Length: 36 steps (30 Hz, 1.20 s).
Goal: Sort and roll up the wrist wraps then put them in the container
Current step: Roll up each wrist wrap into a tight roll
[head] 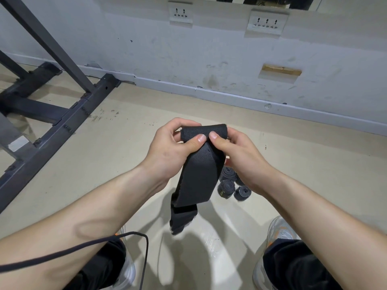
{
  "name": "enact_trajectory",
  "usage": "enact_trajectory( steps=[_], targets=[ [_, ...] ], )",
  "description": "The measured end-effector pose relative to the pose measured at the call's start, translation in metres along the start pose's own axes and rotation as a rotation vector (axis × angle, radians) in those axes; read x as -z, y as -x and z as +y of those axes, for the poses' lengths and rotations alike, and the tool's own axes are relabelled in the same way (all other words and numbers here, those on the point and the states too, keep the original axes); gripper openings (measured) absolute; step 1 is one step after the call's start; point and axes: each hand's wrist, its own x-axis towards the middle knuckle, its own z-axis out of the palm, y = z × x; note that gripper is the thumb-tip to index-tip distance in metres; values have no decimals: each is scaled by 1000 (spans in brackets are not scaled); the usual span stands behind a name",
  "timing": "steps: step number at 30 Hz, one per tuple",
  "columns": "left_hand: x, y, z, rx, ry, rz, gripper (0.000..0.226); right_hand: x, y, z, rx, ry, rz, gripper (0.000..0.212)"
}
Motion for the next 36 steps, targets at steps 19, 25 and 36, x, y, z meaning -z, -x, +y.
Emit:
enact_trajectory(
  steps=[19, 25, 36],
  targets=[
    [-8, 1, -7, 68, -65, -31, 32, -1, 0, 3, -10, -107, 51, 14],
    [-3, 1, -1, 54, 51, -42, 19, -4, 3, 0, -96, 32, 28, 32],
    [7, -12, 6, 4, 60, 158, 23, -6, 11, 11, -187, 11, -204, 11]
  ],
)
